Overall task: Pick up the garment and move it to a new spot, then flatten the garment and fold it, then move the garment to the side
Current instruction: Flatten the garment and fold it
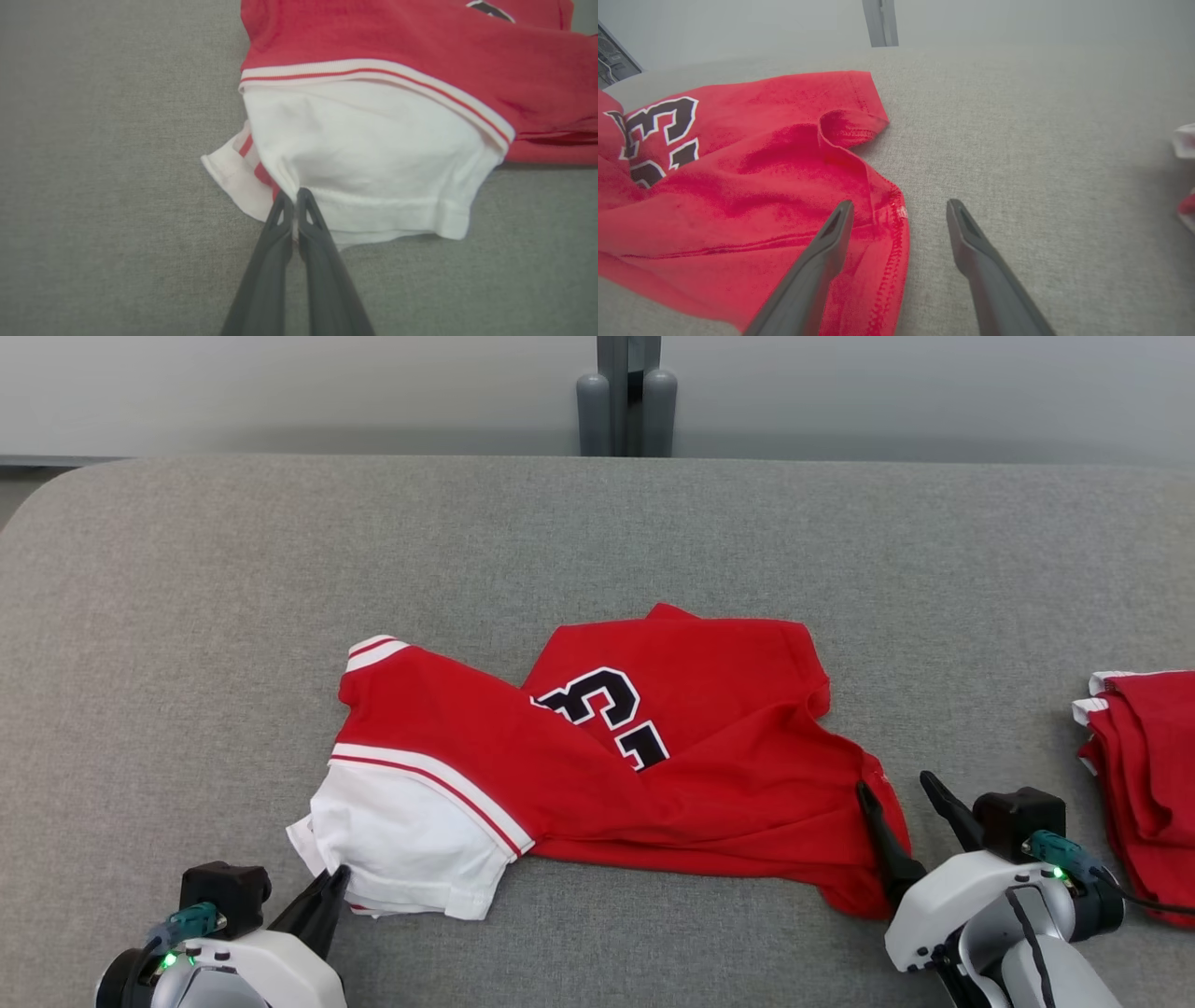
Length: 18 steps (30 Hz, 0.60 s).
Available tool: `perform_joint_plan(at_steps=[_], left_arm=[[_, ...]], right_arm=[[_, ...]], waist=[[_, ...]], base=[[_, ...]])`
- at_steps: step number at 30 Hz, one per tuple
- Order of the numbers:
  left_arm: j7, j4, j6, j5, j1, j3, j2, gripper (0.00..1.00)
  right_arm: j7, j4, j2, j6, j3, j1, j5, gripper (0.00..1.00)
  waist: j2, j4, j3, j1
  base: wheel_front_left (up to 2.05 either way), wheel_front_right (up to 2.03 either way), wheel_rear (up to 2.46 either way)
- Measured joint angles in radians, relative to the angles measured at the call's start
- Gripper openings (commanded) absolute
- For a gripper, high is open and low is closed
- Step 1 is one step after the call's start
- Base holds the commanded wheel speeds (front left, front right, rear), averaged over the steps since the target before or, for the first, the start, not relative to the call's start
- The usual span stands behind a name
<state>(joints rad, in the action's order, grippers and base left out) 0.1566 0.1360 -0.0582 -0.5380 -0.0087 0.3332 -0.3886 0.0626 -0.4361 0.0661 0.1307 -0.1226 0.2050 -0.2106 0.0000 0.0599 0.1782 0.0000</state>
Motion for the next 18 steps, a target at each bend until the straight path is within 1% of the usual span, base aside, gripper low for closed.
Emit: perform_joint_plan(at_steps=[4, 5, 7, 10, 12, 14, 18], left_arm=[[-0.009, 0.005, 0.006, 0.002, -0.022, 0.007, 0.005, 0.00], [-0.014, 0.008, 0.007, 0.003, -0.027, 0.009, 0.007, 0.00], [-0.028, 0.010, 0.008, 0.004, -0.032, 0.008, 0.011, 0.00], [-0.047, 0.001, 0.007, 0.007, -0.040, 0.002, 0.012, 0.00], [-0.057, -0.011, -0.001, 0.011, -0.040, -0.005, 0.009, 0.00], [-0.077, -0.032, -0.004, 0.007, -0.040, -0.018, 0.009, 0.00], [-0.100, -0.098, -0.021, 0.000, -0.039, -0.052, -0.006, 0.00]], right_arm=[[0.031, -0.122, 0.002, 0.000, -0.034, 0.075, -0.015, 1.00], [0.036, -0.146, 0.003, 0.000, -0.042, 0.087, -0.021, 0.68], [0.053, -0.182, 0.002, 0.000, -0.055, 0.100, -0.038, 0.00], [0.089, -0.199, 0.012, 0.000, -0.064, 0.104, -0.063, 0.00], [0.129, -0.182, 0.018, 0.000, -0.058, 0.103, -0.083, 0.00], [0.154, -0.142, 0.027, 0.000, -0.047, 0.101, -0.093, 0.00], [0.176, -0.019, 0.033, 0.000, -0.029, 0.091, -0.122, 0.00]], waist=[[0.0000, 0.014, 0.023, 0.0000], [0.0000, 0.018, 0.026, 0.0000], [0.0000, 0.028, 0.028, 0.0000], [0.0000, 0.035, 0.023, 0.0000], [0.0000, 0.037, 0.014, 0.0000], [0.0000, 0.035, 0.005, 0.0000], [0.0000, 0.022, -0.014, 0.0000]], base=[[0.00, 0.00, 0.00], [0.00, 0.00, 0.00], [0.00, 0.00, 0.00], [0.00, 0.00, 0.00], [0.00, 0.00, 0.00], [0.00, 0.00, 0.00], [0.00, 0.00, 0.00]])
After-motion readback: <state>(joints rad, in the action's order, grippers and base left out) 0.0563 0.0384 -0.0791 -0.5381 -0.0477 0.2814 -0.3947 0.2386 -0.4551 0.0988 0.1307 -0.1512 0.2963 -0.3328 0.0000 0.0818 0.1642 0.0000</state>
